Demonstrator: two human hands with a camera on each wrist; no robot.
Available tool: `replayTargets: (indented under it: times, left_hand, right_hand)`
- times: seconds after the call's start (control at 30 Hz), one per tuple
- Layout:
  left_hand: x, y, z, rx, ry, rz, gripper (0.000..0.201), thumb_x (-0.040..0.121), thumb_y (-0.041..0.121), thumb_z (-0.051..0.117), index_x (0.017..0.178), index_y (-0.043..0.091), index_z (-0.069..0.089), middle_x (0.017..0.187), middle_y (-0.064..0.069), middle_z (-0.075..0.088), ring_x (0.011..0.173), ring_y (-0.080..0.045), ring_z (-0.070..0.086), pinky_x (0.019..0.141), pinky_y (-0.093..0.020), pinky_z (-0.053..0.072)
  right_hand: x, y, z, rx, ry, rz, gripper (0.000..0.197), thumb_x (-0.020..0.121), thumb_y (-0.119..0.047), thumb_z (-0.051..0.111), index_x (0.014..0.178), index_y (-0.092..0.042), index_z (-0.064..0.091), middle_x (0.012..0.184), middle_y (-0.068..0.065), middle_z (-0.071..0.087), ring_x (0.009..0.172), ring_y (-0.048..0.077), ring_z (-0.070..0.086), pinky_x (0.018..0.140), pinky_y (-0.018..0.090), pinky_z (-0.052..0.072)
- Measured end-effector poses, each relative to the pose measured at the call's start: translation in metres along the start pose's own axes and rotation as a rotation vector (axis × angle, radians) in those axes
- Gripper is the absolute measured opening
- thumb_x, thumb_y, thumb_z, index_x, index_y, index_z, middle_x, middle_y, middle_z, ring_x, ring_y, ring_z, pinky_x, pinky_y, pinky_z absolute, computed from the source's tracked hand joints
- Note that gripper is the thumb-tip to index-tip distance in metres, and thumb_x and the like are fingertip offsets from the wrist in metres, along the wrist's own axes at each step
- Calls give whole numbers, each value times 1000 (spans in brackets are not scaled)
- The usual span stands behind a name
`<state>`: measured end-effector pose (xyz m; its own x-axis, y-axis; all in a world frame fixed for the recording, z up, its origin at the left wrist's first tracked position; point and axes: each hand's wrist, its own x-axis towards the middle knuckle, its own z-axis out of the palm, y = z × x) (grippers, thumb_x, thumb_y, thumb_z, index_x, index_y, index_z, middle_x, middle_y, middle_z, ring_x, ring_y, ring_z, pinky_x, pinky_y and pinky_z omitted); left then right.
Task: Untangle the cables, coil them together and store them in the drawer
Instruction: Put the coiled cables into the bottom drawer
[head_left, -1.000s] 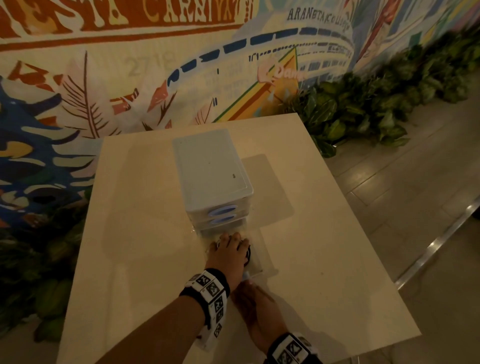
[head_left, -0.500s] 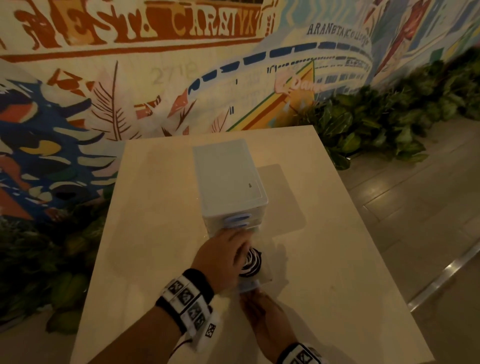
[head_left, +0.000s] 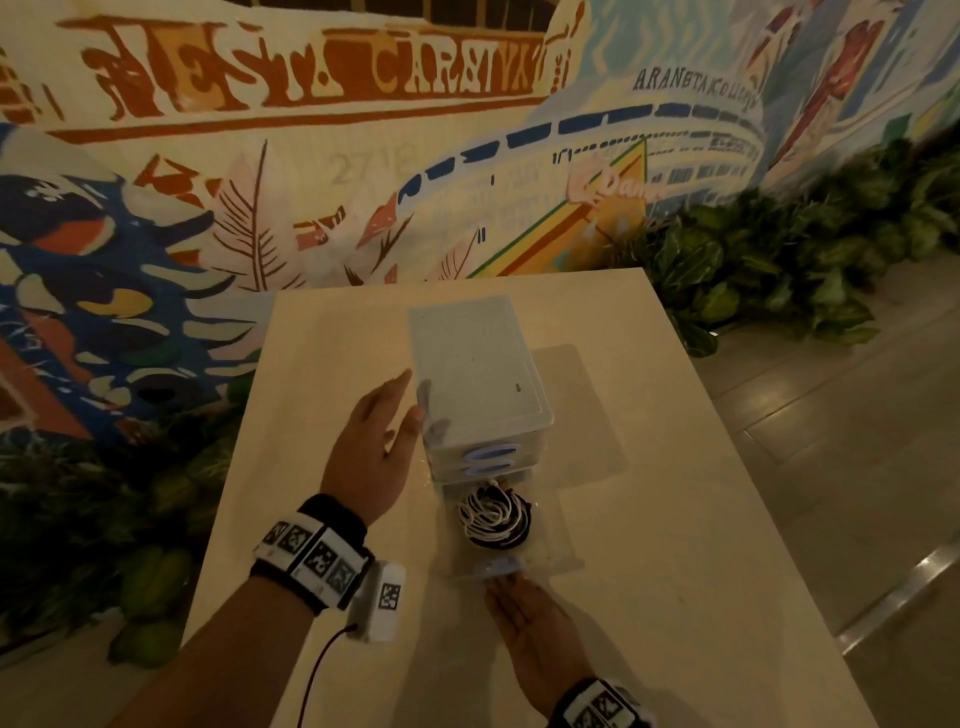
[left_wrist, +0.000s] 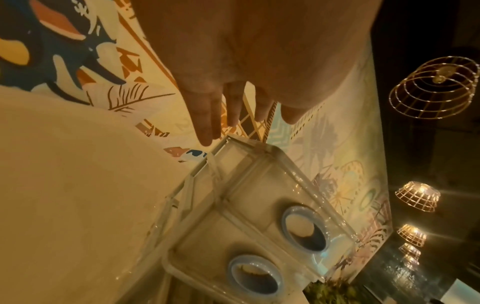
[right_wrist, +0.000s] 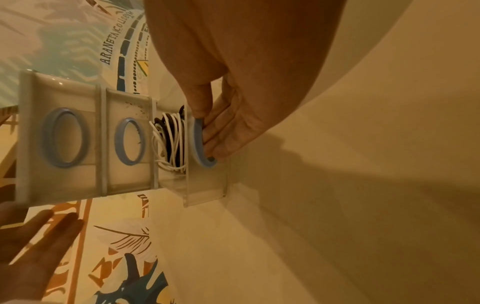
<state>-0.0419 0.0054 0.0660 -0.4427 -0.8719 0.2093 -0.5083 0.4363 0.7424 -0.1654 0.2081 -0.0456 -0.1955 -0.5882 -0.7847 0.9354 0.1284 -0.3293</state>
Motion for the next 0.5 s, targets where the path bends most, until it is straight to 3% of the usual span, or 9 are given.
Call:
replayTargets:
  times: [0.07,0.13,0.23,0.33,0.47,0.5]
  left_hand:
    - [4,-3,6,-15,-43,-16,50,103,34,45,151,22,37,146,0,43,126,-11,50,87,0,42]
    - [4,-6,13,-15,-70,-7,51,103,33,44,152,21,35,147,0,43,126,-11,50,92,-5,45]
    - [2,-8,20,-10,-64,-8,52,103,36,41,152,22,34,144,0,47,117,-4,53,84,-2,45]
    - [2,-9,23,1,-46,-20,57,99,46,37,152,26,33,141,-1,53,116,-8,57,85,-20,55]
    - [0,-9,26,1,-20,-36,53,101,39,44,152,26,35,138,0,56,110,0,54,80,-9,49]
    - [0,-9,27,-6,-17,-40,53,101,39,44,152,27,35,138,0,56,109,0,54,81,-12,50]
  right_hand:
    - [6,-3,6,5,3,-4,23,106,-10,47,120,-5,65,106,16,77,107,31,68,84,37,54]
    - [11,-5,11,5,10,-3,23,105,-11,49,121,-5,65,108,16,76,108,32,68,85,38,54]
    - [17,-8,17,3,4,-2,24,104,-9,51,123,-5,65,109,15,76,108,31,68,87,37,54]
    - [21,-9,22,8,4,-12,25,103,-7,51,124,-3,64,108,15,77,108,31,68,88,37,54]
    - [24,-11,30,27,-7,-29,24,103,-8,52,122,-3,66,110,16,76,110,33,67,88,38,54]
    - [25,-12,31,33,-11,-32,24,103,-8,52,122,-3,66,111,17,75,110,33,67,88,38,54]
